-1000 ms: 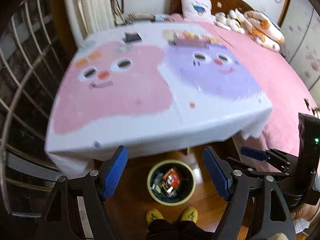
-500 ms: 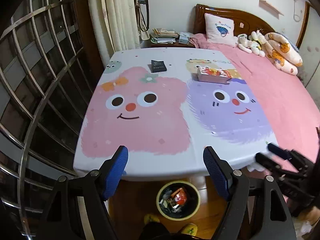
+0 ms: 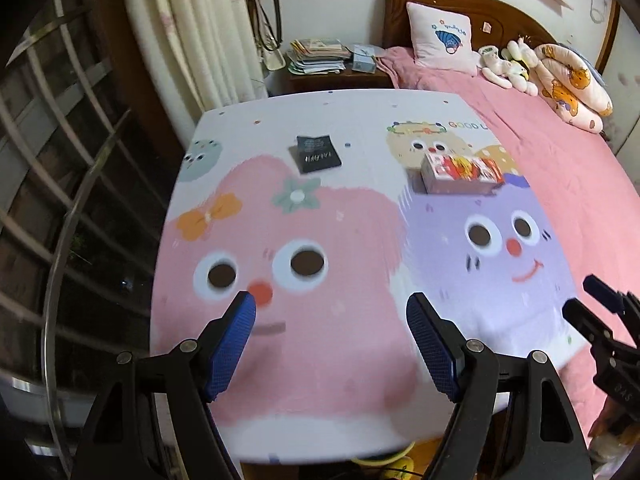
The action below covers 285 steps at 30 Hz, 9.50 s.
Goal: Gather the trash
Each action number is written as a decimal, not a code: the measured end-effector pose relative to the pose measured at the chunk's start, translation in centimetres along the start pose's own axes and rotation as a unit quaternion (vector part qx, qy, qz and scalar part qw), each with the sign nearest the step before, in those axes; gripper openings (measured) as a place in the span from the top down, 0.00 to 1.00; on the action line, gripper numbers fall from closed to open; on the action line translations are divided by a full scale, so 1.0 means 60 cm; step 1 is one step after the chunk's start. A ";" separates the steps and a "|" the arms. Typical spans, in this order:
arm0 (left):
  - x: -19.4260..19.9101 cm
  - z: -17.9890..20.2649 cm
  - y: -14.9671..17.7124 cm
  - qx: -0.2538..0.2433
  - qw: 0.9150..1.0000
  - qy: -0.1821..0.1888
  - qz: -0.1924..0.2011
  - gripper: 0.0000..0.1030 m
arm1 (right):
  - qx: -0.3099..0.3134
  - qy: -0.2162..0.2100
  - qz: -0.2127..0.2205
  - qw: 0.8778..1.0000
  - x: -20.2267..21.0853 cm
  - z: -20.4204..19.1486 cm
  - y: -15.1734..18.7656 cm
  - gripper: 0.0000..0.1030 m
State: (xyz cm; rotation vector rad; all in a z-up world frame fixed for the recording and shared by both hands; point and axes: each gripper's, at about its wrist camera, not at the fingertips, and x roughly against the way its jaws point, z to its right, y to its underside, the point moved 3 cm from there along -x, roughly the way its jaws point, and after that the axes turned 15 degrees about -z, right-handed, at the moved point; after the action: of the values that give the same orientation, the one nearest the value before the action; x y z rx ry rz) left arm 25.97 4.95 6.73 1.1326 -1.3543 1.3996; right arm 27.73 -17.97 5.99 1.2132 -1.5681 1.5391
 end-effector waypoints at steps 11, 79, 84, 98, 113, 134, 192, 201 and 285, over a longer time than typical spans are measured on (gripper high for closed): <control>-0.184 -0.052 -0.321 -0.028 0.998 0.008 -0.047 0.12 | -0.132 0.040 -0.022 0.990 -0.157 0.030 -0.187 0.34; -0.168 0.014 -0.237 -0.095 0.991 0.088 -0.021 0.45 | -0.241 -0.040 -0.078 0.967 -0.204 0.005 -0.174 0.47; -0.104 0.041 -0.109 -0.064 0.994 0.085 -0.007 0.45 | -0.198 -0.075 -0.076 0.974 -0.130 -0.005 -0.073 0.47; -0.014 0.148 0.248 -0.011 0.996 0.084 -0.008 0.45 | -0.063 -0.095 -0.085 0.990 0.030 0.003 0.194 0.47; -0.079 0.154 0.441 -0.031 0.993 0.067 -0.094 0.45 | -0.034 -0.086 -0.161 0.983 -0.042 -0.031 0.394 0.46; -0.496 0.139 0.543 -0.048 0.970 0.102 -0.213 0.44 | -0.104 -0.012 -0.278 0.955 -0.429 0.023 0.648 0.46; -0.330 0.008 0.537 0.041 0.995 0.043 -0.086 0.11 | -0.065 -0.001 -0.211 0.975 -0.324 -0.075 0.546 0.31; -0.196 -0.005 0.511 0.047 0.996 0.040 -0.058 0.11 | -0.062 -0.005 -0.176 0.982 -0.194 -0.095 0.477 0.31; 0.175 0.050 0.426 0.025 0.996 -0.010 0.081 0.11 | -0.015 0.035 -0.031 0.999 0.186 -0.122 0.280 0.30</control>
State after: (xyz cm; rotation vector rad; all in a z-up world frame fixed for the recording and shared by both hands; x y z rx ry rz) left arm -1.11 0.80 11.41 1.0918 -1.4599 1.5479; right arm 6.99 -14.60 10.20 1.1680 -1.4899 1.4987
